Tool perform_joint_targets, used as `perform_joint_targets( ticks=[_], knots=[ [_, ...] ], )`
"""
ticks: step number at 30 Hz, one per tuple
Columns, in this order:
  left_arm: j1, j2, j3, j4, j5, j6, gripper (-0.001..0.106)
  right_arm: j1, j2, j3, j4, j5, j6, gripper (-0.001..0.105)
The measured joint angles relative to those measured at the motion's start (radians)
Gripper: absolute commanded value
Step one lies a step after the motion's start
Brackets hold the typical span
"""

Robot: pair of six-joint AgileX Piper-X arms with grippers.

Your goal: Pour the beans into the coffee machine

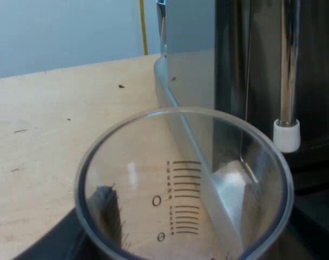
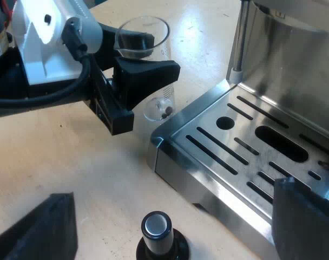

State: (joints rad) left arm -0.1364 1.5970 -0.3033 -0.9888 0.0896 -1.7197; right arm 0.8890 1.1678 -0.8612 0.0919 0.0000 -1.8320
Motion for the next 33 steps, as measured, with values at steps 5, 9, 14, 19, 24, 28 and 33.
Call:
perform_joint_targets(
  ticks=[5,9,14,19,24,28,33],
  knots=[
    [0.0,0.0,0.0,0.027,0.0,0.0,0.047,0.0,0.0,0.0,0.0,0.0,0.0,0.077],
    [0.0,0.0,0.0,0.086,-0.002,0.0,0.048,0.0,0.0,0.0,0.0,0.0,0.0,0.077],
    [0.0,0.0,0.0,0.105,0.01,-0.007,0.064,0.0,0.0,0.0,0.0,0.0,0.0,0.077],
    [0.0,0.0,-0.002,0.11,0.007,-0.062,0.071,0.0,0.0,0.0,0.0,0.0,0.0,0.077],
    [0.0,0.0,-0.002,0.124,0.007,-0.1,0.071,0.0,0.0,0.0,0.0,0.0,0.0,0.077],
    [0.0,-0.035,0.014,0.173,0.007,-0.105,0.071,0.0,0.0,0.0,0.0,0.0,0.0,0.077],
    [0.0,-0.082,0.027,0.207,0.007,-0.105,0.071,0.0,0.0,0.0,0.0,0.0,0.0,0.077]
  ],
)
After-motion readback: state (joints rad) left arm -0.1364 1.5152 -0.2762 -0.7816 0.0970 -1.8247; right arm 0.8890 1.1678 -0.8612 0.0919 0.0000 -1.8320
